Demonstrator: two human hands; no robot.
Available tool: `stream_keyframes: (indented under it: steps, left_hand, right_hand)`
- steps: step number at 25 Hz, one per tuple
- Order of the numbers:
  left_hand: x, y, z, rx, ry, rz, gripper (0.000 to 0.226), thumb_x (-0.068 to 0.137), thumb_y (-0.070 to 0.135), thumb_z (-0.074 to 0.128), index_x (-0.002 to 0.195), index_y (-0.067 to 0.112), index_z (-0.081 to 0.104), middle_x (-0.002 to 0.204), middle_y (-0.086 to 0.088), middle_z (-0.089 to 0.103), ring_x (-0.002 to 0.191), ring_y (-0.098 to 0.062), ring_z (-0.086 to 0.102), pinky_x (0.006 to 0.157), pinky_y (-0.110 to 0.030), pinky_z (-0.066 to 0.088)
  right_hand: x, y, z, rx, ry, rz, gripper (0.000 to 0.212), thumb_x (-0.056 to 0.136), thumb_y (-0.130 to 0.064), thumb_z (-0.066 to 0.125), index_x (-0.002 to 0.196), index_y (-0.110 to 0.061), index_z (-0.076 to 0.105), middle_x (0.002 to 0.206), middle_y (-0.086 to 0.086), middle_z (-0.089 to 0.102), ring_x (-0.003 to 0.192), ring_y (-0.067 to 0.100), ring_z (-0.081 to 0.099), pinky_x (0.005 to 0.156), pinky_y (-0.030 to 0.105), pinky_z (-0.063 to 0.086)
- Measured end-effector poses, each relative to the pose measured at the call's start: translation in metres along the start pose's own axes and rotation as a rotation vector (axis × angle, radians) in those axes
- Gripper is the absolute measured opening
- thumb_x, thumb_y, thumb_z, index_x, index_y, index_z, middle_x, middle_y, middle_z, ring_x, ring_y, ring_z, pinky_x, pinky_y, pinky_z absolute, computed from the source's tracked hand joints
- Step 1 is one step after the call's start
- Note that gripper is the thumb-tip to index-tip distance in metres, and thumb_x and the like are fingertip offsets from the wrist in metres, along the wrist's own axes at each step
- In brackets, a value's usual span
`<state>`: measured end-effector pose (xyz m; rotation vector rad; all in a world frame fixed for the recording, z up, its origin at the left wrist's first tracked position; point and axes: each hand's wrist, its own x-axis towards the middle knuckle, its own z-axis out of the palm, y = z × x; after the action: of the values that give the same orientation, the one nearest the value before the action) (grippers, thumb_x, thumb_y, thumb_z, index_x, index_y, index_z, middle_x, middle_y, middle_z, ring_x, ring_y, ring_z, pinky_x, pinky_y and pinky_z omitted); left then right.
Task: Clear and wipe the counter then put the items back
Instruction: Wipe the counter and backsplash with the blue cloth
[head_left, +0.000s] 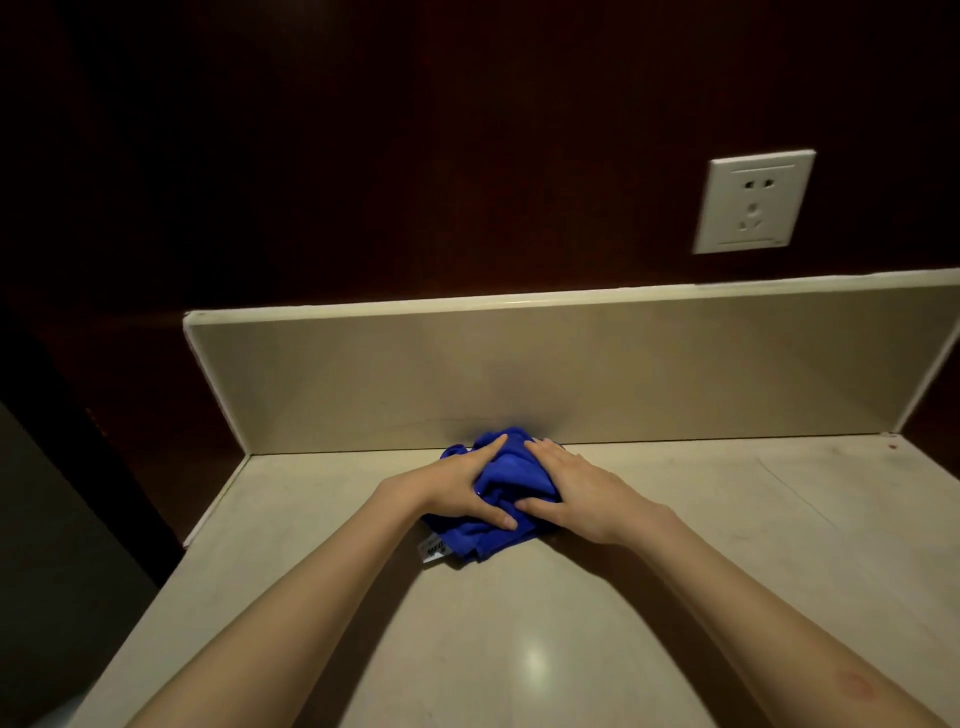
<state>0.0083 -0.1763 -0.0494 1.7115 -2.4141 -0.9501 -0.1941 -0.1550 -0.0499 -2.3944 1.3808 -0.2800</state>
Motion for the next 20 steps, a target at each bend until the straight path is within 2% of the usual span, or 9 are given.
stream_keyframes:
  steps: [7, 13, 20]
  left_hand:
    - [0.058, 0.081, 0.025, 0.026, -0.058, 0.027, 0.121, 0.062, 0.056, 0.081, 0.149, 0.044, -0.003, 0.151, 0.010, 0.034, 0.135, -0.016, 0.035, 0.112, -0.034, 0.031]
    - [0.108, 0.157, 0.051, 0.032, -0.115, 0.083, 0.121, 0.065, 0.044, 0.084, 0.149, 0.044, -0.004, 0.151, 0.011, 0.031, 0.137, -0.017, 0.033, 0.114, -0.037, 0.030]
    - [0.165, 0.237, 0.076, 0.058, -0.192, 0.170, 0.125, 0.065, 0.040, 0.085, 0.150, 0.042, -0.007, 0.154, 0.009, 0.027, 0.139, -0.017, 0.031, 0.115, -0.036, 0.029]
  right_hand:
    - [-0.054, 0.079, -0.037, 0.013, 0.059, 0.107, 0.081, 0.089, -0.058, 0.050, 0.152, -0.024, 0.013, 0.159, -0.007, 0.016, 0.146, 0.011, 0.014, 0.116, 0.032, 0.020]
    - [-0.103, 0.138, -0.065, -0.001, 0.114, 0.196, 0.079, 0.089, -0.058, 0.048, 0.152, -0.024, 0.013, 0.158, -0.007, 0.017, 0.143, 0.013, 0.020, 0.115, 0.035, 0.021]
    - [-0.151, 0.201, -0.085, 0.005, 0.196, 0.374, 0.080, 0.090, -0.059, 0.046, 0.152, -0.023, 0.009, 0.159, -0.007, 0.012, 0.146, 0.012, 0.013, 0.115, 0.036, 0.021]
